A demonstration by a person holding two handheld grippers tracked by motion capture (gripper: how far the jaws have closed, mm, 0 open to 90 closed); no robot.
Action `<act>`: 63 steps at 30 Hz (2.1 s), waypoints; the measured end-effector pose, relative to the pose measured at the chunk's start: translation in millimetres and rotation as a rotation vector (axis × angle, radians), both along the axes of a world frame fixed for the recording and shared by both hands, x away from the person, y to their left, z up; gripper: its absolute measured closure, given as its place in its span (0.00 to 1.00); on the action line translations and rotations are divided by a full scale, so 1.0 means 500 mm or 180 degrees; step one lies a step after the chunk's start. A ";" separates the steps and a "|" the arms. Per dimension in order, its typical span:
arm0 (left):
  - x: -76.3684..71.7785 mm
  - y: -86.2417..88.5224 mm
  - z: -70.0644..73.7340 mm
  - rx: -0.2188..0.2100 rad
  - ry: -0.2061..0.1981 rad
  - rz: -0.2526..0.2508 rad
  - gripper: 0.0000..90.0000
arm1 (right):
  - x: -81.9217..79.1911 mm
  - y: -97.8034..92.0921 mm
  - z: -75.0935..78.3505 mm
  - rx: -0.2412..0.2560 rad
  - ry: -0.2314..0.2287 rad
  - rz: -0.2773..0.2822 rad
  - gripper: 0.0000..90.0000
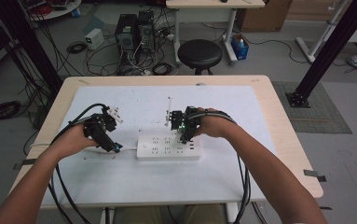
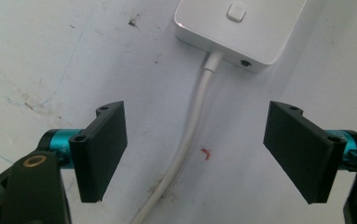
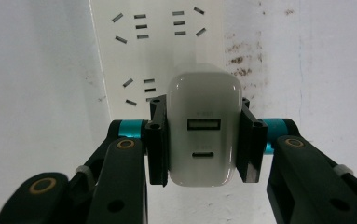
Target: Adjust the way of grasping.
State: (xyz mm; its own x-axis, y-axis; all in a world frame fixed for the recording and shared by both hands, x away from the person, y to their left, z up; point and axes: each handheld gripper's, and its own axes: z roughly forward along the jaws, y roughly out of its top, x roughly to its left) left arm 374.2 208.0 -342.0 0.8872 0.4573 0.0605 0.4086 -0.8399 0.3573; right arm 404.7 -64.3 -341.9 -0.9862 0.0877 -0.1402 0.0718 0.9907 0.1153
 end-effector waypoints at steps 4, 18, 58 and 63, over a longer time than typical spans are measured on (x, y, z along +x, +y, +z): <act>0.000 -0.004 -0.006 -0.0029 -0.0002 -0.0005 0.24 | 0.006 0.011 -0.009 -0.0081 0.0027 0.0052 0.69; 0.005 0.009 -0.014 -0.0028 0.0034 0.0020 0.24 | 0.015 0.043 -0.019 -0.0312 0.0113 0.0259 0.69; -0.009 0.001 -0.010 -0.0165 -0.0055 0.0075 0.24 | 0.036 0.050 -0.045 -0.0325 0.0299 0.0210 0.69; -0.007 0.009 -0.012 -0.0141 -0.0047 0.0073 0.24 | 0.029 0.035 -0.052 -0.0119 0.0262 0.0133 0.69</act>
State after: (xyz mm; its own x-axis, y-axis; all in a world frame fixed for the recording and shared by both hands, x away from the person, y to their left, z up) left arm 370.9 212.3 -348.1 0.8757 0.4800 0.0528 0.4219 -0.8136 0.4001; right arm 419.0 -46.5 -367.9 -0.9972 0.0426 -0.0609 0.0381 0.9966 0.0735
